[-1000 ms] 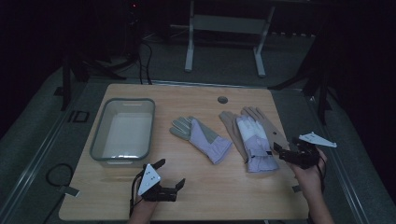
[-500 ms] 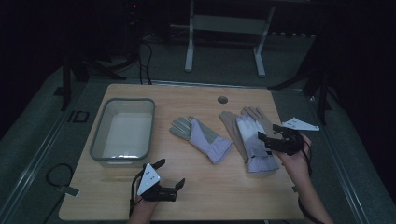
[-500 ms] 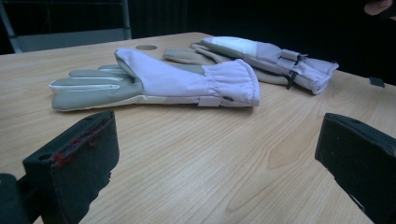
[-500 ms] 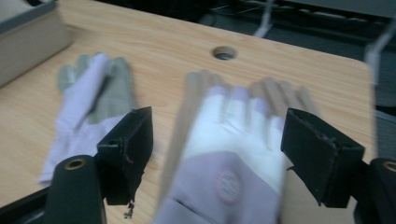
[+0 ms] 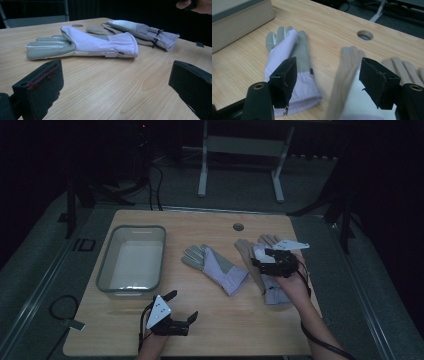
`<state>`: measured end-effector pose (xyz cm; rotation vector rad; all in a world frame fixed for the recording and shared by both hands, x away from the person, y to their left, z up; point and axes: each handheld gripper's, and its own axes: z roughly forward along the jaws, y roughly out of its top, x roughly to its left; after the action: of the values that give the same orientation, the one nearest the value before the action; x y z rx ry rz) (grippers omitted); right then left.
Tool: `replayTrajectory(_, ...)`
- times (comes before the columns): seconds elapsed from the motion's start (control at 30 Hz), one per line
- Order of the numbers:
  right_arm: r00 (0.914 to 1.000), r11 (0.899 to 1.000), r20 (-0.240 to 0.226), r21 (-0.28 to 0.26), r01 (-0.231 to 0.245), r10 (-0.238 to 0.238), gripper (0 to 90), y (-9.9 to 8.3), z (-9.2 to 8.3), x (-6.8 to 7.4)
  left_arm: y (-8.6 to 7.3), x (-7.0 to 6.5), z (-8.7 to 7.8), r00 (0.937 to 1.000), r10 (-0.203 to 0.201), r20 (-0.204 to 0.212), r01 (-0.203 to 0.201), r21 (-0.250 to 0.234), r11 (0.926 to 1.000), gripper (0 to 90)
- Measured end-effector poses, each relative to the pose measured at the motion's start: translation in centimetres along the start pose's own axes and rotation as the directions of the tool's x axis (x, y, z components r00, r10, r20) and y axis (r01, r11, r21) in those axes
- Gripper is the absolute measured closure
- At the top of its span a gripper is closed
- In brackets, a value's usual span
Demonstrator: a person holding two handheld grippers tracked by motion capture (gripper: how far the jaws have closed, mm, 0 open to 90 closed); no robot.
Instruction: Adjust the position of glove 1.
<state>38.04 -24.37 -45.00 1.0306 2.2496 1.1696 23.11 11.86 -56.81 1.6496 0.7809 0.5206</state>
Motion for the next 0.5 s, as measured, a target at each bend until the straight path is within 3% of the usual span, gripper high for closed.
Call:
replayTrajectory(0.27,0.9978,0.997,-0.048,0.06,0.049,-0.046,36.9,1.2,3.6,1.4,0.0,-0.1,0.0,1.0,0.006,0.004,-0.006,0.002,1.0,0.0)
replayTrajectory(0.5,0.9901,0.987,-0.111,0.124,0.099,-0.085,41.2,1.3,6.8,2.1,0.0,-0.1,0.0,0.9999,0.007,0.008,-0.007,-0.002,1.0,0.0)
